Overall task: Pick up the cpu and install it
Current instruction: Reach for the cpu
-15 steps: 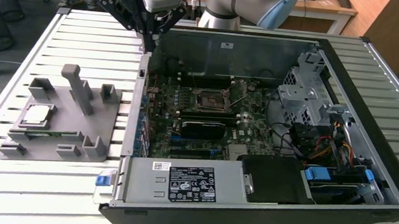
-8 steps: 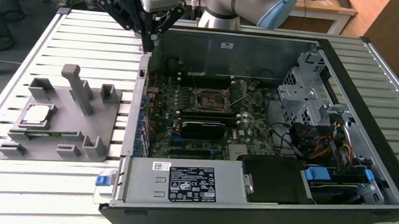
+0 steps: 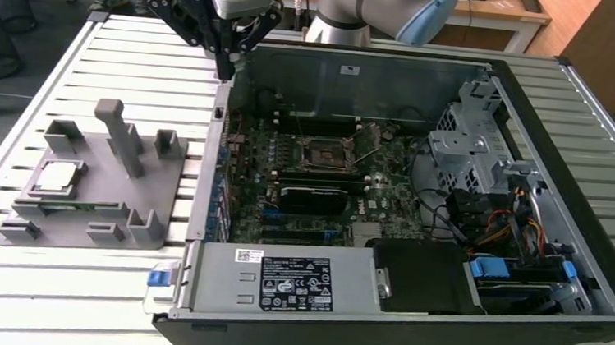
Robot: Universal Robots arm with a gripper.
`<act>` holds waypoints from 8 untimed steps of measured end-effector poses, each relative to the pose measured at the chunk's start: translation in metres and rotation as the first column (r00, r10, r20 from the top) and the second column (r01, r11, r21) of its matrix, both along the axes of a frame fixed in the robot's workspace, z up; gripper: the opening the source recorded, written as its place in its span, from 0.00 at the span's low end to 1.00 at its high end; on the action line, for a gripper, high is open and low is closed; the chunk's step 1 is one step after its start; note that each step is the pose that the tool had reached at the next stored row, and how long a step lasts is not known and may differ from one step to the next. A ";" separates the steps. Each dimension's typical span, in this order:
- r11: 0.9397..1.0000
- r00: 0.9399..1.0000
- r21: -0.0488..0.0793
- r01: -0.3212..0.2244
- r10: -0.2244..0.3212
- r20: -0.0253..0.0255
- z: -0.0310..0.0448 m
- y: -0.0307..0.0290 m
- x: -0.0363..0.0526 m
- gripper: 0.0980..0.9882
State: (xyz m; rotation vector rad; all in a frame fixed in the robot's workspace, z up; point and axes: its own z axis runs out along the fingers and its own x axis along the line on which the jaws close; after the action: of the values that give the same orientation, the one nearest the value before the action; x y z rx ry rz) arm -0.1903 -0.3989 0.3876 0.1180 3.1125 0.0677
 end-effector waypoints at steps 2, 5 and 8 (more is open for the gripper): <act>1.000 1.000 0.000 0.000 0.000 0.000 -0.0001 0.0000 -0.0007 0.01; 1.000 1.000 0.000 0.000 0.000 0.000 -0.0002 0.0000 -0.0019 0.01; 1.000 1.000 0.000 0.000 0.000 0.000 -0.0003 0.0000 -0.0030 0.01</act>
State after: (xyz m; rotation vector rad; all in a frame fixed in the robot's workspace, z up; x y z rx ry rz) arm -0.1933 -0.3989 0.3873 0.1180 3.1126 0.0676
